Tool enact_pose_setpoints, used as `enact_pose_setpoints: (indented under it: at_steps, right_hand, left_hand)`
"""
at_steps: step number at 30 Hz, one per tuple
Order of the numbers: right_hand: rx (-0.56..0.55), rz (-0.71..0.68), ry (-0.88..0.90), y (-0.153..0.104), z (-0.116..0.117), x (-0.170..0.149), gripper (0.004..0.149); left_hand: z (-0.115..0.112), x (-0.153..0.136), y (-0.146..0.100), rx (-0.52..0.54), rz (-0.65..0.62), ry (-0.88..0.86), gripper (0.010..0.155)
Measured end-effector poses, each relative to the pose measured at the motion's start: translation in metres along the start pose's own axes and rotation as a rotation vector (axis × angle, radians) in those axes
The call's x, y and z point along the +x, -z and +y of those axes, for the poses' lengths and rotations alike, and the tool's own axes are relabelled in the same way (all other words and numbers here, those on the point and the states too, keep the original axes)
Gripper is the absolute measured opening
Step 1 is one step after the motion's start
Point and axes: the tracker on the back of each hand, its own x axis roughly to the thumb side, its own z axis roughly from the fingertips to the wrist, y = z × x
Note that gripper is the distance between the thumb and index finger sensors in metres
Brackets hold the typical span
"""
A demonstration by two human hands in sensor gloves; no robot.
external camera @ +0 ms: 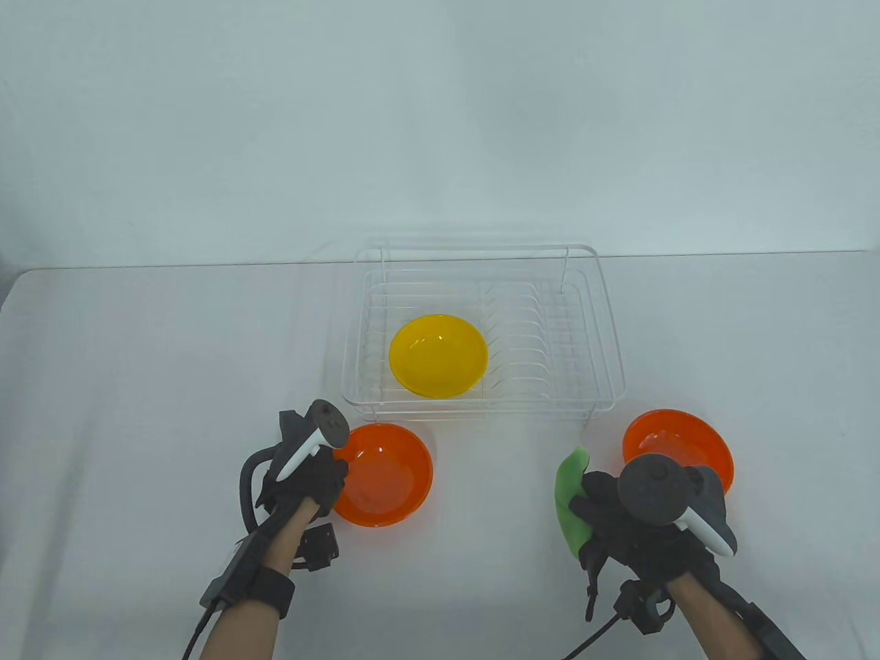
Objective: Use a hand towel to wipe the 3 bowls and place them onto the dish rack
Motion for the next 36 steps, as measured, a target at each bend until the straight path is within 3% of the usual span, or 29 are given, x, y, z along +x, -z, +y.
enact_pose_setpoints:
  at_steps: [10,22,30,36]
  right_hand:
    - [0.002,-0.001,0.000,0.001,0.000,0.000,0.049]
    - [0.000,-0.006,-0.001,0.001,0.000,0.000,0.049]
    - [0.000,-0.006,-0.001,0.001,0.000,0.000,0.049]
    - [-0.004,0.014,0.002,0.001,0.000,-0.001,0.049]
  left_hand:
    - [0.005,-0.002,-0.007,-0.029,-0.090,-0.128,0.046]
    - [0.020,0.034,-0.063,0.028,-0.288,-0.176,0.048]
    - [0.004,0.064,-0.097,0.015,-0.445,-0.202,0.049]
    - [-0.013,0.074,-0.106,-0.014,-0.511,-0.221,0.049]
